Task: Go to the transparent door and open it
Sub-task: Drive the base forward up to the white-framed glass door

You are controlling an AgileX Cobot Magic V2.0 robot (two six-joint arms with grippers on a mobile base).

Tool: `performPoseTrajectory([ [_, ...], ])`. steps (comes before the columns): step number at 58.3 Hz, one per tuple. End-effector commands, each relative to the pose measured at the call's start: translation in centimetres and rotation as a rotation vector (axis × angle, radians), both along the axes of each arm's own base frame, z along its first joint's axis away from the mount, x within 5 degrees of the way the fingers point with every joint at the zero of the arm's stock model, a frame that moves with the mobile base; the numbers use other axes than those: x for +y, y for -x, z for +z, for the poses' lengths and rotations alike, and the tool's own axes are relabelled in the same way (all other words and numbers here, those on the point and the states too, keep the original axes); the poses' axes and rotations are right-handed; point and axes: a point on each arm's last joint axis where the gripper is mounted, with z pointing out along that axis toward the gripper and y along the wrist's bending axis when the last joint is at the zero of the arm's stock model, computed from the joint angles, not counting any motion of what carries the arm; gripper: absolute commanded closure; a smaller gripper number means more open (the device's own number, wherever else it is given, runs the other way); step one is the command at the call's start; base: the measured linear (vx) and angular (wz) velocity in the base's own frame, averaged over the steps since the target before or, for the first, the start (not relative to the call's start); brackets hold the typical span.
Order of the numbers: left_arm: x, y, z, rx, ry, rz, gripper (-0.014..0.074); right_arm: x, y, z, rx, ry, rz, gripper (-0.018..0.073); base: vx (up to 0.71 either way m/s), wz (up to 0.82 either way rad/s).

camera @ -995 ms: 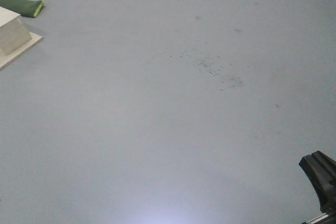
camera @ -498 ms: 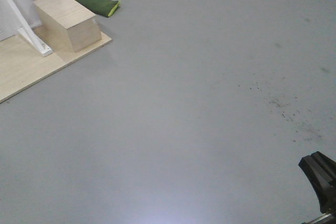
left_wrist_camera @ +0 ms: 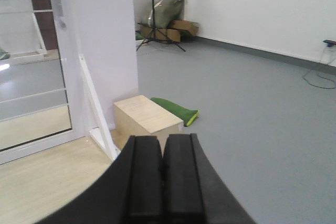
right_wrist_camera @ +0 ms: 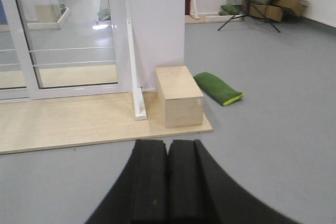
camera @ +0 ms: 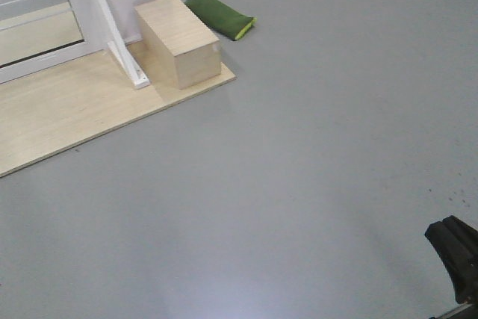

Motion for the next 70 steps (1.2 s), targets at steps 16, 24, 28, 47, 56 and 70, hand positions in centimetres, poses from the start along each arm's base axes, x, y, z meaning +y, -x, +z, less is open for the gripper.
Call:
performPoseTrajectory([
  [16,0.03,0.07,0.45,-0.084,0.025,0.0,0.0603,-0.04,-0.02,0.65,-0.084,-0.023,-0.006,0.0565,0.47,0.57],
  [24,0.03,0.07,0.45,-0.084,0.025,0.0,0.0603,-0.04,-0.02,0.65,-0.084,-0.023,-0.006,0.0565,0.46,0.62],
  [28,0.03,0.07,0.45,-0.084,0.025,0.0,0.0603,-0.04,-0.02,0.65,-0.084,-0.023,-0.006,0.0565,0.46,0.59],
  [47,0.03,0.07,0.45,-0.084,0.025,0.0,0.0603,-0.04,-0.02,0.64,-0.083,-0.023,-0.006,0.0565,0.47,0.48],
  [56,0.03,0.07,0.45,-0.084,0.025,0.0,0.0603,-0.04,-0.02,0.64,-0.083,-0.023,-0.006,0.0565,0.48,0.3],
  [70,0.03,0.07,0.45,-0.084,0.025,0.0,0.0603,-0.04,-0.02,0.64,-0.083,-0.023,-0.006,0.0565,0.47,0.25],
])
